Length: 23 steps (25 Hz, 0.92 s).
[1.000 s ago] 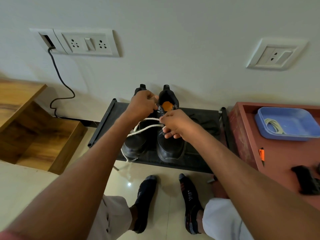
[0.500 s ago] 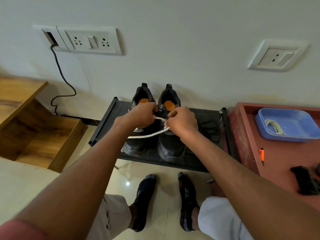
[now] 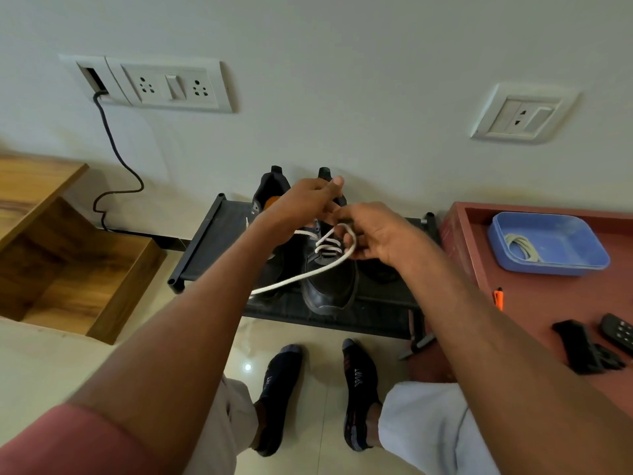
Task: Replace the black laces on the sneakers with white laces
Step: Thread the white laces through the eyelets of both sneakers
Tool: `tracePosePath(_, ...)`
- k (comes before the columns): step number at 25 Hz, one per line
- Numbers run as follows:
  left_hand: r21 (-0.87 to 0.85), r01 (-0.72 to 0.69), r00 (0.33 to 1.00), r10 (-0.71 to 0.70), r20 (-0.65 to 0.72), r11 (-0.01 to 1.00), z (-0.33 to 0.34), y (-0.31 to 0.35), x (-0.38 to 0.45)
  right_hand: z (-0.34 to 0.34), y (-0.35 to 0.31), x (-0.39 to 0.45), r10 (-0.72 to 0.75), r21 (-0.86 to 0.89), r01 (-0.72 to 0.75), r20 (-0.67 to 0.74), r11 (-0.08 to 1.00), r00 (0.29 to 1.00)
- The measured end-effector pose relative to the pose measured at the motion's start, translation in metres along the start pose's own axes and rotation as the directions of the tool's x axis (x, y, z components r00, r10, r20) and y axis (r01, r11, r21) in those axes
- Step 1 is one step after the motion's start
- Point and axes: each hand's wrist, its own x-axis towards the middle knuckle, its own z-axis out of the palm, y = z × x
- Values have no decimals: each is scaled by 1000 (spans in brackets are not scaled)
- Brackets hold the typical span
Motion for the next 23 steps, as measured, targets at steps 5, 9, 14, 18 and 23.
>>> tracePosePath(5,31,-91,979,84,186,995,-1,-9,-4,-45,-16,-10,-247,-107,243,-27,964,969)
tracePosePath(9,388,-37,998,17,54,921,-26,-29,-4,-66,-17,0,-359,70,384,-235,921,903)
tracePosePath(14,443,-149,987,108,117,884,-38,-35,-20,-42,-9,4,-392,-300,372,-5,878,920)
tracePosePath(18,22,-158,969,151,194,987,-27,-20,-17,-25,-11,11,-404,-239,409,71,881,912)
tracePosePath(23,566,-86,994,34,102,820,-41,-40,-5,-31,-4,31,-351,-263,296,-195,918,916)
